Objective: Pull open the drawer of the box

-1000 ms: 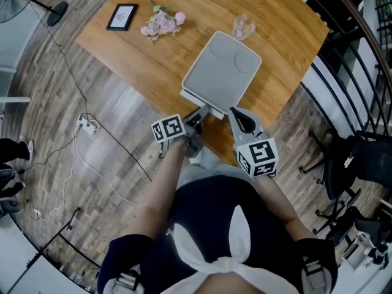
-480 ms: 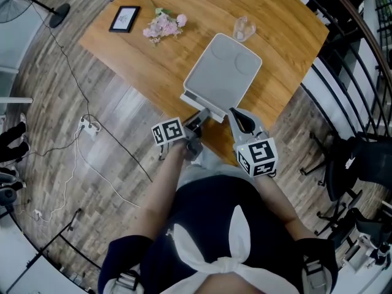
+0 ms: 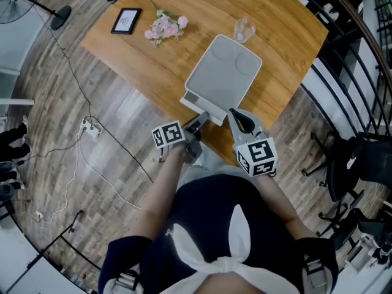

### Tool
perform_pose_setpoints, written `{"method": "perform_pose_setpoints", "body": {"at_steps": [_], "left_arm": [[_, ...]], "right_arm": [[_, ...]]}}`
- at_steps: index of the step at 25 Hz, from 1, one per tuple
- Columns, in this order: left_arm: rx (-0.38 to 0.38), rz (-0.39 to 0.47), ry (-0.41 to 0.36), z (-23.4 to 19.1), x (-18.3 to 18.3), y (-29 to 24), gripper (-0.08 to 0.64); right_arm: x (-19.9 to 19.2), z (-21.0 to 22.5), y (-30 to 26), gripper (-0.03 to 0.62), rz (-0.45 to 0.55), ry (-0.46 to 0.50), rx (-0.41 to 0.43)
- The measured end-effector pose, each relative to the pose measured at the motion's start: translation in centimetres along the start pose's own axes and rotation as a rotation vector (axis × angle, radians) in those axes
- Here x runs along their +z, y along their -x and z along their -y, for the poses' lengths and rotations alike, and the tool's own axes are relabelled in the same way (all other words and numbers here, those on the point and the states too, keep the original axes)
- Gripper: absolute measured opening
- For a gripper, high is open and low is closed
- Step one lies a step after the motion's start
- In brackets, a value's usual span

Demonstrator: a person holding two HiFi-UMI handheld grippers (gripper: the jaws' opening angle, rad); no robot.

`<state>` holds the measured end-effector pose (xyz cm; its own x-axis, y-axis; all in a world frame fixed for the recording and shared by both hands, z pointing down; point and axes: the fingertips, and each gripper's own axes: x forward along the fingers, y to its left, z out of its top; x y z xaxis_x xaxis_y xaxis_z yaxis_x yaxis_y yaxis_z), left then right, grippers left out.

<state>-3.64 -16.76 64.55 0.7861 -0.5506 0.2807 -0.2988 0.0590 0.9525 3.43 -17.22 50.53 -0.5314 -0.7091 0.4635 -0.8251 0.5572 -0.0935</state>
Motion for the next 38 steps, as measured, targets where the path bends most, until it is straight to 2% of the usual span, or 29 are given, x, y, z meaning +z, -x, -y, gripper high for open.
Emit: {"method": "perform_pose_setpoints", "body": {"at_steps": [38], "left_arm": [[0.033, 0.006, 0.004, -0.7, -2.7, 4.2, 0.189]], "right_arm": [[-0.6, -2.7, 1.8, -0.002, 0.003, 0.024, 0.026]]}}
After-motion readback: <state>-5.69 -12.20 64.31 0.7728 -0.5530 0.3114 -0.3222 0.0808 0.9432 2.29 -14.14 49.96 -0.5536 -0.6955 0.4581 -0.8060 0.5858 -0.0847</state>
